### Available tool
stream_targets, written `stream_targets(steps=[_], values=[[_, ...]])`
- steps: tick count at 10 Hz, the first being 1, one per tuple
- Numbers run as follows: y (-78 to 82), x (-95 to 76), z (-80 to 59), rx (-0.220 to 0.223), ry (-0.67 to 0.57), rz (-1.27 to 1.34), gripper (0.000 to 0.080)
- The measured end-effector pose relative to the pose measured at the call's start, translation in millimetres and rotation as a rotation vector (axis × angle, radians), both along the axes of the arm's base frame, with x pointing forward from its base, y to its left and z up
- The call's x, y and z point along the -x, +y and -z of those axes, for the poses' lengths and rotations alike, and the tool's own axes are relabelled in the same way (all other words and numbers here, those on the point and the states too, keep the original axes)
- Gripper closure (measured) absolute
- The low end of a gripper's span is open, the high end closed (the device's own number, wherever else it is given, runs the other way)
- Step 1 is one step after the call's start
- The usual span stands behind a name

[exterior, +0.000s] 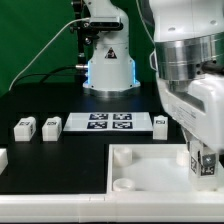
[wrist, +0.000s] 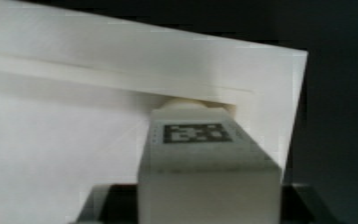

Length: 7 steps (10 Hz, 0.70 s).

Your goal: Assemble one leg

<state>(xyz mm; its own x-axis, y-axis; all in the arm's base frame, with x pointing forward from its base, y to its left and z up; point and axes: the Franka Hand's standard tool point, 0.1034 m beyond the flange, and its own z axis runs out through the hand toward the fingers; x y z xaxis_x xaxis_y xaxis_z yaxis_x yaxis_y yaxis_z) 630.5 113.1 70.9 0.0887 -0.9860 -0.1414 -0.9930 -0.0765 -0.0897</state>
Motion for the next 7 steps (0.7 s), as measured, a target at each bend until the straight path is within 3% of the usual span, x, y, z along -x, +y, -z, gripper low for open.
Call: stream_targets(steps=[3, 5, 6, 7], values=[[0.4, 0.0, -0.2, -0.049, 0.052, 0.332, 0.0505], [-1.3, -0.4, -0.7, -0.048, 0.061, 0.419, 0.0505], [-1.5, 0.5, 0.2, -0.048, 0.066, 0.44, 0.0436], [-0.4, 1.0, 0.8, -0.047, 0.066, 0.434, 0.0436]])
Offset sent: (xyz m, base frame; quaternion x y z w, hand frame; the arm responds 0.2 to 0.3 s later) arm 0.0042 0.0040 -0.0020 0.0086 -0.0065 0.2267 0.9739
